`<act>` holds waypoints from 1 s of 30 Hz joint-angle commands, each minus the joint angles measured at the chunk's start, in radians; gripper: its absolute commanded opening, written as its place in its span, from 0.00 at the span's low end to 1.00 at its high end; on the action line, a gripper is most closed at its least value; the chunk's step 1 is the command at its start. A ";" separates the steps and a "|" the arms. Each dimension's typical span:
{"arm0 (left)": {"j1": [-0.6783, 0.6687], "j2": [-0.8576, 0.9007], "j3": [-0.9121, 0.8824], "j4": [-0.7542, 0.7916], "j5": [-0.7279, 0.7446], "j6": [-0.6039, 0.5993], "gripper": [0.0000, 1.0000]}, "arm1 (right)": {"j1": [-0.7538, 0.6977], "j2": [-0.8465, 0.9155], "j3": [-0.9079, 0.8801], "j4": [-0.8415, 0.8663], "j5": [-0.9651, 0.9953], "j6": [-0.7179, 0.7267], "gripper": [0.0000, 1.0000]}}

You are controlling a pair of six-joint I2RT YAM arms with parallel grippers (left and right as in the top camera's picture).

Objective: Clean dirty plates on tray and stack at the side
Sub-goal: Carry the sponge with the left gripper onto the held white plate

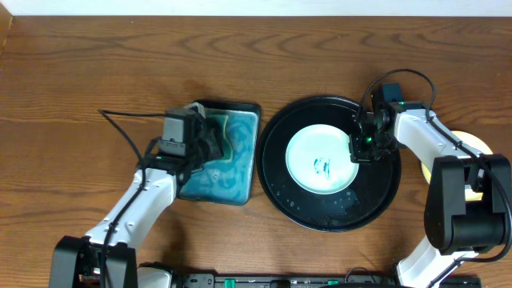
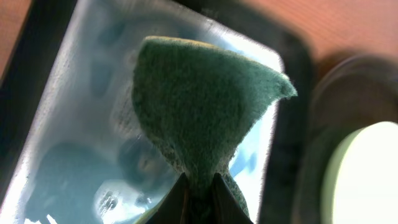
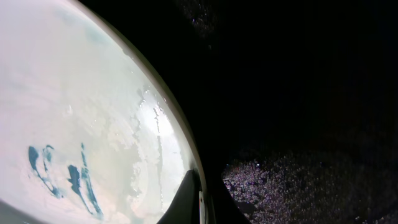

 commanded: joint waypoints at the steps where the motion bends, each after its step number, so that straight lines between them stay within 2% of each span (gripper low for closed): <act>1: -0.038 -0.003 0.063 -0.073 -0.167 0.052 0.07 | 0.021 0.032 -0.029 0.000 0.079 -0.014 0.01; 6: -0.072 -0.003 0.151 -0.232 -0.256 0.071 0.07 | 0.021 0.032 -0.029 0.000 0.079 -0.014 0.01; 13: -0.074 -0.003 0.252 -0.397 -0.256 0.085 0.07 | 0.021 0.032 -0.029 0.000 0.079 -0.010 0.01; 19: -0.093 0.002 0.273 -0.427 -0.255 0.106 0.07 | 0.021 0.032 -0.029 0.000 0.079 -0.010 0.01; 24: -0.144 0.025 0.278 -0.429 -0.244 0.179 0.07 | 0.021 0.032 -0.029 0.000 0.073 -0.007 0.01; 30: -0.222 0.037 0.382 -0.467 -0.173 0.206 0.07 | 0.022 0.032 -0.029 -0.004 -0.025 -0.009 0.01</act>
